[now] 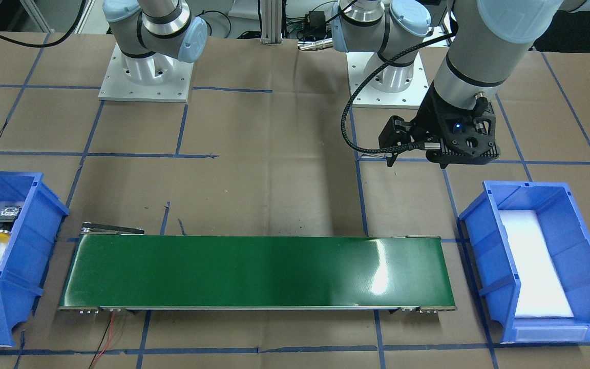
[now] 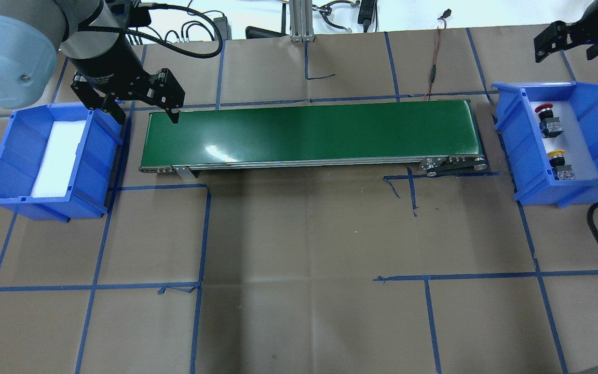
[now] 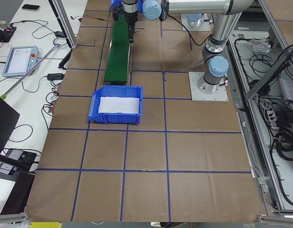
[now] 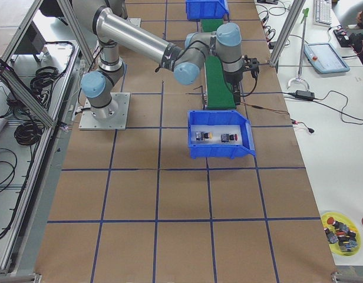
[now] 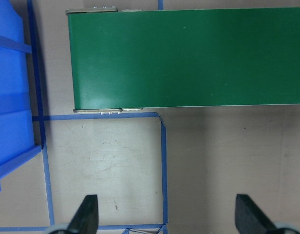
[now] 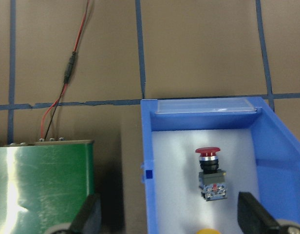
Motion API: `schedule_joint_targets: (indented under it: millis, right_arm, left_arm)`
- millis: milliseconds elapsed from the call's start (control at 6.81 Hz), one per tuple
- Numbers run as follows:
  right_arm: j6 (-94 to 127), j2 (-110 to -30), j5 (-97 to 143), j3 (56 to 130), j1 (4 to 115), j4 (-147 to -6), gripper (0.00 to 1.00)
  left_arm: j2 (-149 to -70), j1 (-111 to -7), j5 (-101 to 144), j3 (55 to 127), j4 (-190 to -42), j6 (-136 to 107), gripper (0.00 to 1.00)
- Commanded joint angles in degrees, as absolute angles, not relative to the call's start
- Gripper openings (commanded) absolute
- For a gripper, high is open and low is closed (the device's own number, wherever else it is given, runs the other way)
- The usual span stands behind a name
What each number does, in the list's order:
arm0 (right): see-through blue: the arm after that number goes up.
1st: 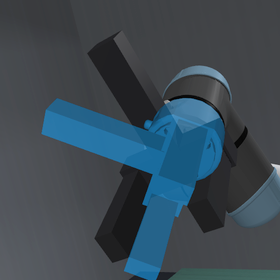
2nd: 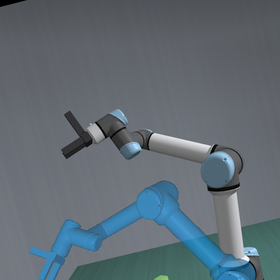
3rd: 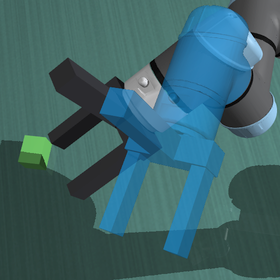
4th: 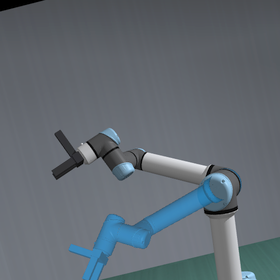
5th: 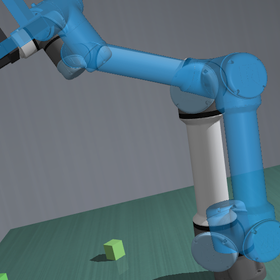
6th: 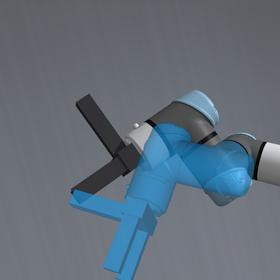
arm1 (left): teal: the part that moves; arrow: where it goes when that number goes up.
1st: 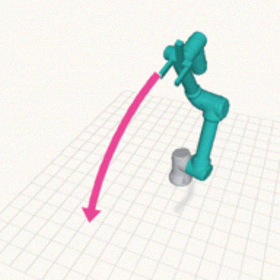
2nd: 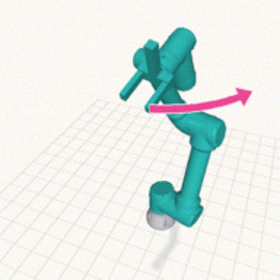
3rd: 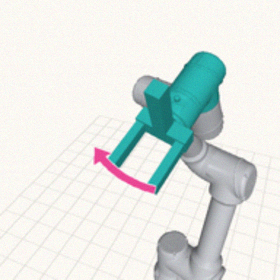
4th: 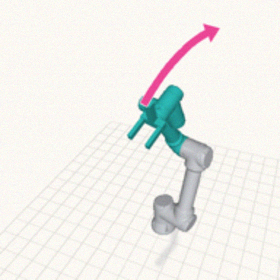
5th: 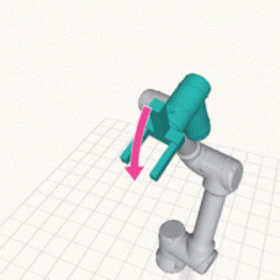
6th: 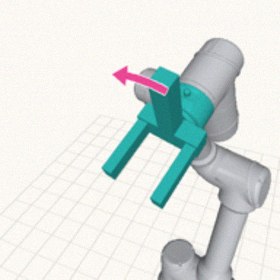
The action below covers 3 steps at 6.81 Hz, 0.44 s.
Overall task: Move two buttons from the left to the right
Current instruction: 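Open the right gripper and lift it out of the bin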
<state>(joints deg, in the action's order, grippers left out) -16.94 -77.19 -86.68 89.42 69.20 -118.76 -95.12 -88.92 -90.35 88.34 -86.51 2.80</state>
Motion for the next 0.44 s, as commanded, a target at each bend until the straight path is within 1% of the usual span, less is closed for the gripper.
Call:
schedule_joint_targets:
  millis: [0, 147, 294]
  right_arm:
    - [-4.97, -82.50, -87.54, 89.30, 77.47, -109.46, 1.00]
    - [1.17, -84.53, -87.54, 89.12, 82.30, -102.03, 1.00]
    - [4.88, -86.90, -87.71, 89.21, 86.88, -98.65, 1.00]
  left_arm:
    - [-95.01, -88.95, -90.26, 88.33, -86.48, 2.81, 1.00]
    - [-95.01, -88.86, -90.18, 88.50, -86.57, 2.81, 1.00]
    - [-95.01, -88.94, -90.09, 88.42, -86.49, 2.73, 1.00]
